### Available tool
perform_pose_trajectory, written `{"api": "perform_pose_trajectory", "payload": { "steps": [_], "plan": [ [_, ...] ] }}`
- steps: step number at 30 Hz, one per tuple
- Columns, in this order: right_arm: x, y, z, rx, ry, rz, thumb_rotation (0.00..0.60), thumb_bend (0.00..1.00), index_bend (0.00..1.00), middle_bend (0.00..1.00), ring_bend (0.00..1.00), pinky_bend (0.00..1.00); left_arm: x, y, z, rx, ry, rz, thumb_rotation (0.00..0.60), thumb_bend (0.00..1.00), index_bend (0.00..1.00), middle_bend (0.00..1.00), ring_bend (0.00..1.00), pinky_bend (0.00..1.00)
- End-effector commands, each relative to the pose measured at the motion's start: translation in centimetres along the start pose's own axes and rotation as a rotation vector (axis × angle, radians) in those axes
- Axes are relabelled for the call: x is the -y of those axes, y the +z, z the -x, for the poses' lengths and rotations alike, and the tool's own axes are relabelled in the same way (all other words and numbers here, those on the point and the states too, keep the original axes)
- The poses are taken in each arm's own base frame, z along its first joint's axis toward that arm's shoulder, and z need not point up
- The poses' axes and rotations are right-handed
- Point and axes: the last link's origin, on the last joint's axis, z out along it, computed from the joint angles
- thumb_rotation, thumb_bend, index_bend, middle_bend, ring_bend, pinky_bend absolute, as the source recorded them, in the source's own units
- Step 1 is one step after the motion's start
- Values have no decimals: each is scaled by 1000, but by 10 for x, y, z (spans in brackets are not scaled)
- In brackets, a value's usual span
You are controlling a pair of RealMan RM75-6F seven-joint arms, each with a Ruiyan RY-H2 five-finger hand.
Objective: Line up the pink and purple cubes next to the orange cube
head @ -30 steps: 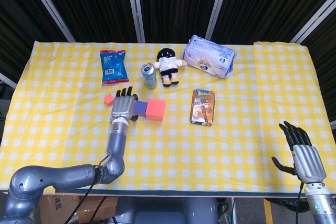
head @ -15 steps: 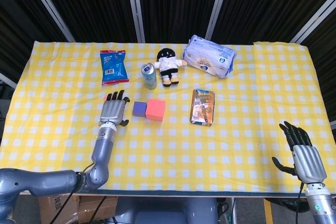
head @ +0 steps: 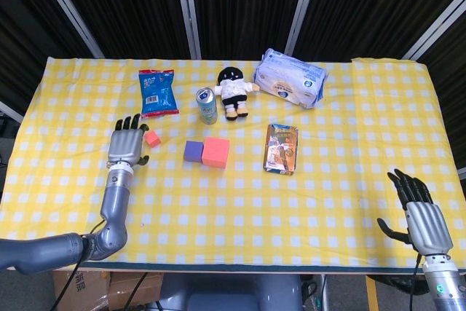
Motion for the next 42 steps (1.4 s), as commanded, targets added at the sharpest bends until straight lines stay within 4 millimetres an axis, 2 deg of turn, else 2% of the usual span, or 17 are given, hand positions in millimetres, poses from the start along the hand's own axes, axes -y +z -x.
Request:
{"api": "perform_pose_trajectory", "payload": {
  "steps": [1, 11, 23, 29, 42],
  "plan": [
    [0, 0, 0, 1, 0, -1, 600, 344, 0, 0, 0, 0, 9, 11, 1, 14, 9, -21, 600, 297, 234, 0, 0, 0],
    [0, 1, 0, 4, 6, 3, 600, 345, 0, 0, 0, 0, 9, 34, 2, 25, 52, 41, 600, 297, 235, 0, 0, 0],
    [0, 1, 0, 8, 12, 3, 600, 344, 0, 0, 0, 0, 4, 40, 12, 41, 54, 1, 600, 297, 259, 0, 0, 0],
    [0, 0, 0, 9, 13, 3, 600, 344, 0, 0, 0, 0, -3, 42, 15, 49, 36, -11, 600, 359, 264, 0, 0, 0],
    [1, -1, 0, 7, 16, -4, 600, 344, 0, 0, 0, 0, -8, 44, 18, 57, 14, -40, 600, 368, 298, 0, 0, 0]
  ]
}}
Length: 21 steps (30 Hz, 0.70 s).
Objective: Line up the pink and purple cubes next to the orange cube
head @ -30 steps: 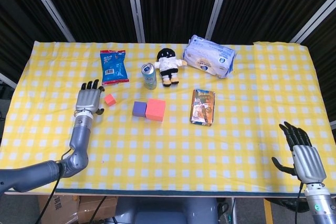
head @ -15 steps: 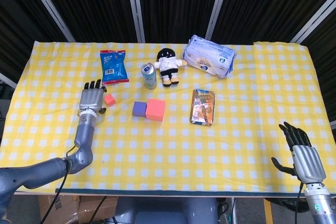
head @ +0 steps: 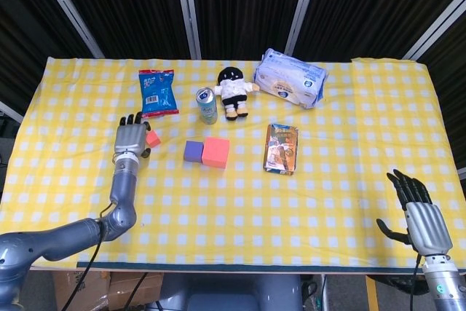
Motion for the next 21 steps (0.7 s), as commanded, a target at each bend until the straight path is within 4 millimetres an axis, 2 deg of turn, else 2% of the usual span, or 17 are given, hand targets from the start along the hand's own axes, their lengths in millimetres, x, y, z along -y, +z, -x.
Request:
{"api": "perform_pose_trajectory", "payload": {
  "steps": [1, 9, 21],
  "plan": [
    [0, 0, 0, 1, 0, 0, 600, 344, 0, 0, 0, 0, 0, 1, 0, -1, -2, -5, 600, 370, 304, 0, 0, 0],
    [0, 0, 0, 0, 4, 0, 600, 345, 0, 0, 0, 0, -1, 2, 1, 9, -12, -1, 600, 382, 335, 0, 0, 0],
    [0, 0, 0, 0, 9, -2, 600, 344, 0, 0, 0, 0, -3, 1, 5, 18, -10, 11, 600, 397, 326, 0, 0, 0]
  ]
}}
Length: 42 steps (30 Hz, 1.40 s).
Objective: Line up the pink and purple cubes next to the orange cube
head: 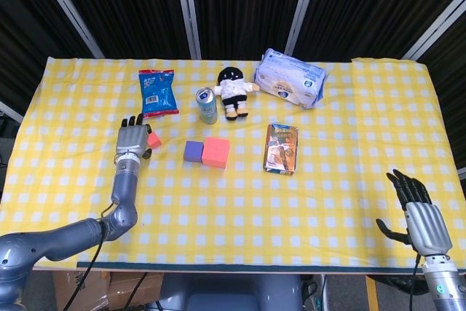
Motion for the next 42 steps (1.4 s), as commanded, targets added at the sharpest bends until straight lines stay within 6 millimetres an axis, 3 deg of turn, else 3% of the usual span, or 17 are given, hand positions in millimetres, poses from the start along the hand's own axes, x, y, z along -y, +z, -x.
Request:
{"api": "perform_pose_trajectory", "payload": {
  "steps": [1, 10, 25, 30, 42],
  "plan": [
    [0, 0, 0, 1, 1, 0, 600, 344, 0, 0, 0, 0, -1, 0, -1, -3, -6, 6, 600, 412, 329, 0, 0, 0],
    [0, 0, 0, 0, 2, -1, 600, 343, 0, 0, 0, 0, -5, -2, 2, -1, -22, 32, 600, 525, 351, 0, 0, 0],
    [1, 0, 0, -2, 2, -3, 600, 345, 0, 0, 0, 0, -6, -12, -13, -45, -50, 124, 600, 525, 364, 0, 0, 0],
    [1, 0, 0, -2, 3, -3, 600, 345, 0, 0, 0, 0, -8, -23, -6, -30, -23, 238, 600, 525, 364, 0, 0, 0],
    [1, 0, -1, -7, 17, -3, 600, 345, 0, 0, 0, 0, -3, -25, 0, -37, 68, 338, 600, 524, 364, 0, 0, 0]
  ]
}}
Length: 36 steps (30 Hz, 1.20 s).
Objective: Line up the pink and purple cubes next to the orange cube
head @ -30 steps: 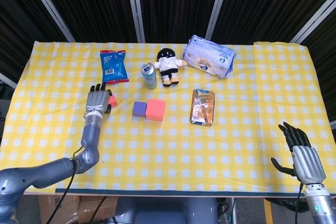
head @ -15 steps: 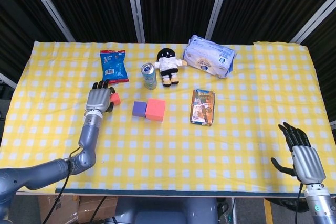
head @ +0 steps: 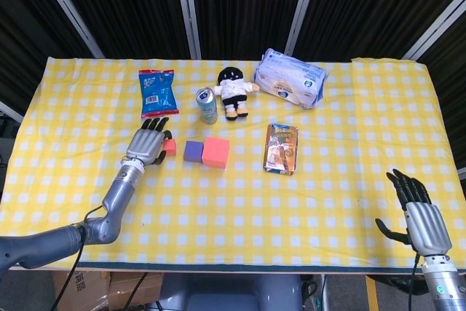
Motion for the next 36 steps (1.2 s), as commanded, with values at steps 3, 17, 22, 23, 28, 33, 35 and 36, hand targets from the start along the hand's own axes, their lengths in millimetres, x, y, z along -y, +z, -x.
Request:
{"api": "perform_pose_trajectory", "payload": {
  "steps": [3, 17, 22, 23, 28, 33, 35, 36],
  "plan": [
    [0, 0, 0, 4, 5, 1, 600, 344, 0, 0, 0, 0, 4, 0, 2, -6, 23, 26, 600, 523, 364, 0, 0, 0],
    [0, 0, 0, 2, 6, 3, 600, 344, 0, 0, 0, 0, -2, 4, 7, -11, 31, 55, 600, 508, 364, 0, 0, 0],
    [0, 0, 0, 2, 6, 4, 600, 344, 0, 0, 0, 0, -3, 5, 7, -14, 30, 56, 600, 498, 364, 0, 0, 0],
    [0, 0, 0, 3, 6, 3, 600, 344, 0, 0, 0, 0, -3, 5, 8, -15, 31, 56, 600, 491, 364, 0, 0, 0],
    [0, 0, 0, 3, 6, 1, 600, 344, 0, 0, 0, 0, -4, 6, 8, -19, 29, 54, 600, 420, 353, 0, 0, 0],
    [0, 0, 0, 5, 6, 1, 600, 344, 0, 0, 0, 0, -5, 6, 9, -22, 23, 51, 600, 389, 336, 0, 0, 0],
    [0, -1, 0, 6, 5, 2, 600, 344, 0, 0, 0, 0, -4, 6, 9, -23, 23, 51, 600, 383, 331, 0, 0, 0],
    [0, -1, 0, 6, 5, 2, 600, 345, 0, 0, 0, 0, -4, 6, 10, -23, 23, 51, 600, 380, 326, 0, 0, 0]
  ]
}}
